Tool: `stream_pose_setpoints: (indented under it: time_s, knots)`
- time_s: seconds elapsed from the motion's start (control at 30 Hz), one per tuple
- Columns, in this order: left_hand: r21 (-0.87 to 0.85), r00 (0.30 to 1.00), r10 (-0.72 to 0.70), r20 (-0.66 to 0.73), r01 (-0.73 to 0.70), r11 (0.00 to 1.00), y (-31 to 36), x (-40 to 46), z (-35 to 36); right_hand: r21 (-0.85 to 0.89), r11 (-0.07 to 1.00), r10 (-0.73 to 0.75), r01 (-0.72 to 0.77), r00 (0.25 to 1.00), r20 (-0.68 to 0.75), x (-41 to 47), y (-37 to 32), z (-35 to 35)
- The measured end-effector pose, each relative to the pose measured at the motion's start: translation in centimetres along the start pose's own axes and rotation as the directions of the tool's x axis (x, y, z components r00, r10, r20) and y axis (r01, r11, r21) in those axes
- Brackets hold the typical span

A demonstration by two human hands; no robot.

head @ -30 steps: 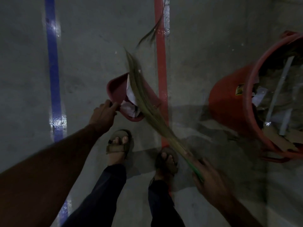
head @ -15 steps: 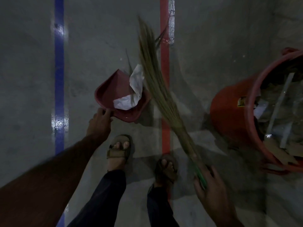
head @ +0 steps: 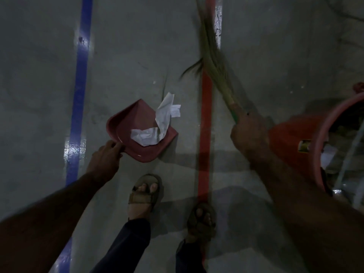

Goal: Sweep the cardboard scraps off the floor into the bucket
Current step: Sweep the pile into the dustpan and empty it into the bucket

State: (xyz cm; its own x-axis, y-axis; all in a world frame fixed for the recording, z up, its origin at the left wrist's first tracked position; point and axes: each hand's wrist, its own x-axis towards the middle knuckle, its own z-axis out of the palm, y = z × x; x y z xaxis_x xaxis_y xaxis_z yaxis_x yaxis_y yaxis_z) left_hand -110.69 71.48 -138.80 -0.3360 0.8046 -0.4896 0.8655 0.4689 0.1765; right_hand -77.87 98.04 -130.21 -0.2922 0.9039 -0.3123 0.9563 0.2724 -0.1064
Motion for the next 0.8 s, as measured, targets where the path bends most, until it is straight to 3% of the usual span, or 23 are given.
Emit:
stream_pose_setpoints:
  time_s: [0.13, 0.37, 0.43, 0.5, 0.53, 0.67, 0.8]
  knots:
    - [0.034, 0.999, 0.039, 0.011, -0.039, 0.999, 0.2, 2.6, -1.3, -0.080, 0.996, -0.014, 0.038, 0.959, 0.283, 2.7, 0.4, -0.2]
    - [0.001, 0.993, 0.106, 0.049, -0.107, 0.994, 2.1, 6.3, -2.0, 0.008, 0.973, -0.214, 0.230, 0.890, 0.403, -8.2, 3.4, 2.0]
    - [-0.008, 0.992, 0.110, 0.053, -0.110, 0.994, 3.3, 6.4, -1.9, 0.107, 0.983, -0.181, 0.148, 0.868, 0.462, -12.3, 3.8, 2.8]
    - [-0.036, 0.993, 0.109, 0.041, -0.108, 0.994, 4.2, 6.0, -1.7, 0.235, 0.971, -0.138, 0.043, 0.904, 0.404, -16.2, 3.2, 3.3]
    - [-0.057, 0.993, 0.114, 0.030, -0.112, 0.992, 4.6, 5.5, -1.6, 0.259, 0.964, -0.159, 0.064, 0.918, 0.363, -17.9, 2.9, 3.5]
    - [-0.106, 0.985, 0.173, -0.007, -0.173, 0.979, 5.9, 3.2, -1.7, 0.178, 0.981, -0.154, 0.082, 0.884, 0.441, -22.1, 3.0, 3.6]
    - [-0.163, 0.987, 0.152, -0.051, -0.158, 0.974, 7.9, 0.0, -3.6, 0.237, 0.970, -0.136, 0.047, 0.917, 0.375, -24.8, 2.6, 0.3]
